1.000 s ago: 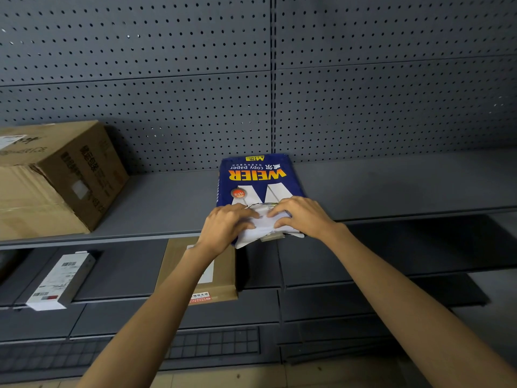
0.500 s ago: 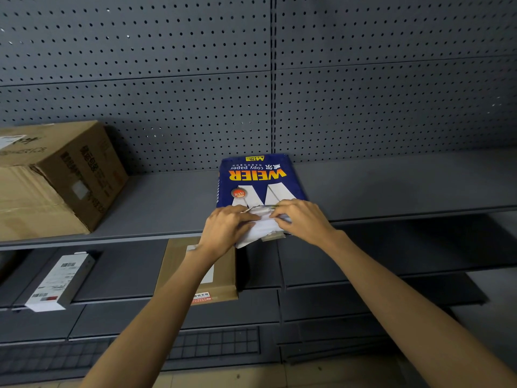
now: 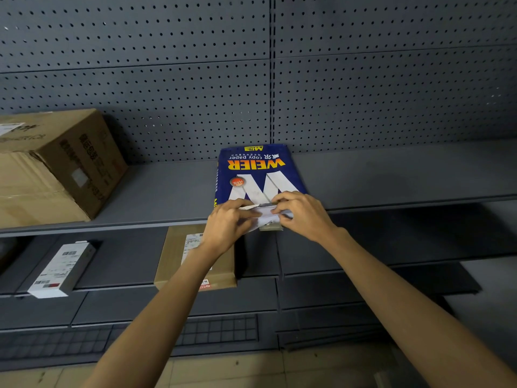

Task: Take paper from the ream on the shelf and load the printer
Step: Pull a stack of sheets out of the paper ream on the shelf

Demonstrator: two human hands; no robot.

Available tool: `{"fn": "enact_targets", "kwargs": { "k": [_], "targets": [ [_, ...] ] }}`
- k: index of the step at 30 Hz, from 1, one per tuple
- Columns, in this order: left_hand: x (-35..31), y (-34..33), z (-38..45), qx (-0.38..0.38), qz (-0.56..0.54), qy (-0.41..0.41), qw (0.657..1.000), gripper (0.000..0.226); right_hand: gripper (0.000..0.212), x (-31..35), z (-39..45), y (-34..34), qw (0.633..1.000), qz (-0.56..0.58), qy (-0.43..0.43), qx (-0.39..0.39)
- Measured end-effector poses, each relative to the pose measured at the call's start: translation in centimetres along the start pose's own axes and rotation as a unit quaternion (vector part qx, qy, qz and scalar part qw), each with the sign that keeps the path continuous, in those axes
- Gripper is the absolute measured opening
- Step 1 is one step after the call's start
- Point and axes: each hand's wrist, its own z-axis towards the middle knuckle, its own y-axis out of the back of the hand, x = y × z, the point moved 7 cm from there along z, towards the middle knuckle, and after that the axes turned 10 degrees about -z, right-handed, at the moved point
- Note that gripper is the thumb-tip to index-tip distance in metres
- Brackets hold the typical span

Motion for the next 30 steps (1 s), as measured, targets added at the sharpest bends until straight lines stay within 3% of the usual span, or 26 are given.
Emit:
{"fn": "enact_targets", "kwargs": {
  "k": [17,25,30],
  "targets": [
    [-1.1,0.0,-3.0,-0.006,-0.069,-0.038,0.997,0.021,0.020,1.8,-3.4,1.1,1.000,-0.004,0.002,-0.025],
    [-2.3,0.3,-5.2,0.024,-0.049,-0.013,0.998,0.057,0.018,3.1,-5.9,2.1,0.998,0.011,-0.040,-0.044],
    [-1.8,0.7,-6.6,-0.004,-0.068,0.026,0.997,0.053,0.018,4.0,-7.6,2.6,0.998,0.000,-0.046,-0.051]
  ]
}}
